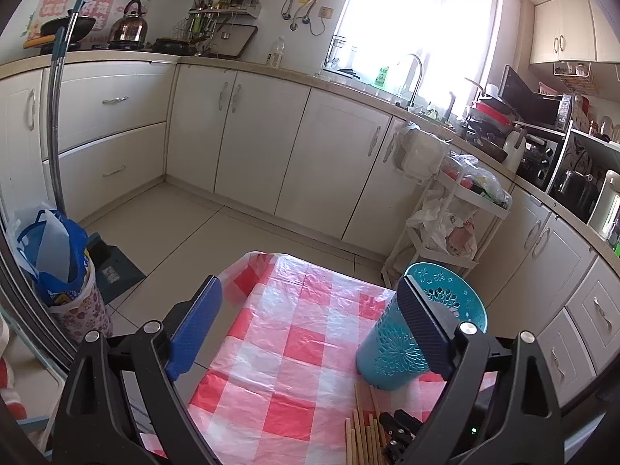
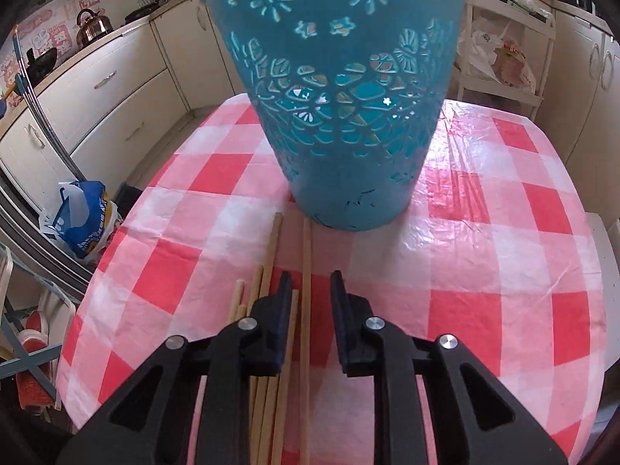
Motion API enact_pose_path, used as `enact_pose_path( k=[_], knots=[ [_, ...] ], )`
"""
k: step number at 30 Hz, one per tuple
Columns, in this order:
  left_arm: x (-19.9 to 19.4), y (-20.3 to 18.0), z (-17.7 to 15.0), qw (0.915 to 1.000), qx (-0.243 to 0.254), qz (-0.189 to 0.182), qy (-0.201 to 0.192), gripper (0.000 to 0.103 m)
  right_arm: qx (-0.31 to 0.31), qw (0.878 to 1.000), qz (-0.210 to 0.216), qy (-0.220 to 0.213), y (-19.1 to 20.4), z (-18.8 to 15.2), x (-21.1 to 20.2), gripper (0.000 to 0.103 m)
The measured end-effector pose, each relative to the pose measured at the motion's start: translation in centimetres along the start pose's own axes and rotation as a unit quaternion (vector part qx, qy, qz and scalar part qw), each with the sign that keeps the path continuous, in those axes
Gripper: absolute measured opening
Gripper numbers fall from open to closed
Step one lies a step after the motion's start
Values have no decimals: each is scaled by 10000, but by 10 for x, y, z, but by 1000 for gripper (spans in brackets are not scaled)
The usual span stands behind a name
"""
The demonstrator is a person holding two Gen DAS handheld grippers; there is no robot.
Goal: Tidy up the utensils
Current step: 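Grasp another chopstick with the right tool while the left tool grasps one too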
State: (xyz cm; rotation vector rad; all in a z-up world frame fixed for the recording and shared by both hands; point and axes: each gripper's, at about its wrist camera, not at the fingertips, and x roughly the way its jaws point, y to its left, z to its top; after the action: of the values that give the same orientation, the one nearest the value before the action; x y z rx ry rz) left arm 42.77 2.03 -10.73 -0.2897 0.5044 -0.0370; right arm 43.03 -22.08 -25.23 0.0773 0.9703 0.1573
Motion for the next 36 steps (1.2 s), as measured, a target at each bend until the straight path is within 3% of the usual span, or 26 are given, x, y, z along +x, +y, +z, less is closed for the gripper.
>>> enact_pose_path(
  k=[7, 11, 15, 19, 24, 29, 36],
  knots=[
    [2, 4, 1, 10000, -14, 21, 73, 88, -368, 9987, -334, 150, 9, 9, 23, 7],
    [6, 2, -1, 9998, 69, 66, 182, 89, -535, 9972, -483, 195, 3, 0, 16, 5],
    [21, -2, -11, 9977, 351, 121, 563, 89, -276, 9983, -455, 248, -23, -22, -6, 5],
    [45, -9, -34, 9905, 657, 16, 1206, 89, 197, 9990, -321, 261, -51, -46, -34, 5],
    [83, -36, -84, 9737, 1149, -38, 1968, 89, 458, 9987, -45, 208, -60, -55, -49, 5],
    [110, -62, -119, 9626, 1589, 90, 2194, 89, 621, 9978, 126, 208, -65, -57, -49, 5],
    [130, -84, -138, 9559, 1866, 122, 2267, 88, 685, 9970, 210, 275, -77, -60, -43, 5]
  ],
)
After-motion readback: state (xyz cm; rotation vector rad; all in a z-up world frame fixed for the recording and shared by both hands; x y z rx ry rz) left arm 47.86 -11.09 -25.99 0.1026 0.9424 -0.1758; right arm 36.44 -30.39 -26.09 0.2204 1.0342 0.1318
